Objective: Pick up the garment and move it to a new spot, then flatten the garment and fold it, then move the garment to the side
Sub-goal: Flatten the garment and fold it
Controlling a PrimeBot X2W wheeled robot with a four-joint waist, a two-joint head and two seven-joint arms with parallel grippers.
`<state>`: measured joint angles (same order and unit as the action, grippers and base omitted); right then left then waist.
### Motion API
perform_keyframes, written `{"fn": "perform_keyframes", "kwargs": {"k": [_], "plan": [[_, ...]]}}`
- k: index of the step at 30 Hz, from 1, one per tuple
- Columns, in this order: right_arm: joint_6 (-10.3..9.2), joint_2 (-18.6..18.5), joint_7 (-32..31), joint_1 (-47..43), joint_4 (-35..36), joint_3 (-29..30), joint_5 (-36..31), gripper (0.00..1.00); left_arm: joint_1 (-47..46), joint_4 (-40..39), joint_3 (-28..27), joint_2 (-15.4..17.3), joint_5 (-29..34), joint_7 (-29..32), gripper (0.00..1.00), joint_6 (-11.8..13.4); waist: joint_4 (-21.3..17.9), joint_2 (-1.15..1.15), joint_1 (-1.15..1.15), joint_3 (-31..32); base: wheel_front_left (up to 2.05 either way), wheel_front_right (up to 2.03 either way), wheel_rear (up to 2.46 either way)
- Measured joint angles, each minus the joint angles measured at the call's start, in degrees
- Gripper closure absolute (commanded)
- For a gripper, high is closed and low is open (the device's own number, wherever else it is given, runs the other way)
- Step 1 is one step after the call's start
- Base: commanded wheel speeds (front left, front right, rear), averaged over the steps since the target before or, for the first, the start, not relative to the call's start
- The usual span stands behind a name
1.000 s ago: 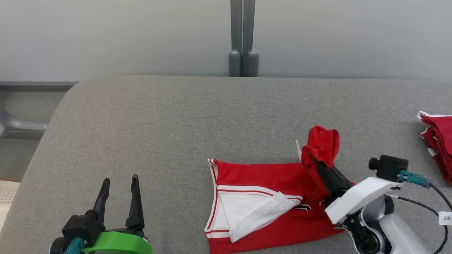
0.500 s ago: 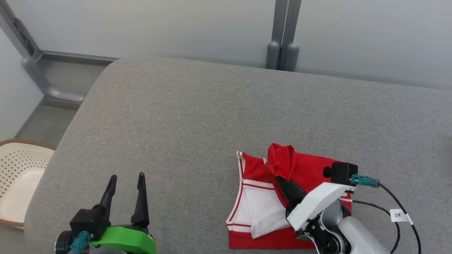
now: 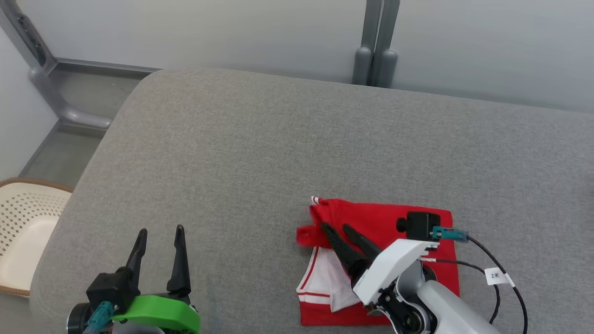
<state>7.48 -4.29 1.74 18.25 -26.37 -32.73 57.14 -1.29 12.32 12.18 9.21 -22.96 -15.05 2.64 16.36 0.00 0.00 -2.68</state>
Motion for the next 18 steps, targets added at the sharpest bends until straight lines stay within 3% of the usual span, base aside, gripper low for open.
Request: {"fn": "perform_keyframes", "kwargs": {"k": [8, 15, 18], "plan": [[0.0, -6.57, 5.47, 0.78, 8.65, 1.14, 1.69, 0.0, 0.43, -0.75, -1.21, -0.59, 0.01, 0.01, 0.0, 0.1, -4.33, 0.0, 0.0, 1.17, 0.0, 0.0, 0.0], [0.0, -16.01, 9.43, -1.89, 9.46, 12.04, -2.9, 0.0, 1.43, -1.97, -2.05, -1.05, 0.69, 0.01, 0.0, 0.2, -7.95, 0.0, 0.0, 2.72, 0.0, 0.0, 0.0], [-0.01, -17.5, 9.55, -3.25, 7.99, 15.26, -5.92, 0.0, 1.54, -2.19, -2.26, -1.15, 0.84, 0.0, 0.0, 0.09, -8.65, 0.0, 0.0, 3.25, 0.0, 0.0, 0.0]]}}
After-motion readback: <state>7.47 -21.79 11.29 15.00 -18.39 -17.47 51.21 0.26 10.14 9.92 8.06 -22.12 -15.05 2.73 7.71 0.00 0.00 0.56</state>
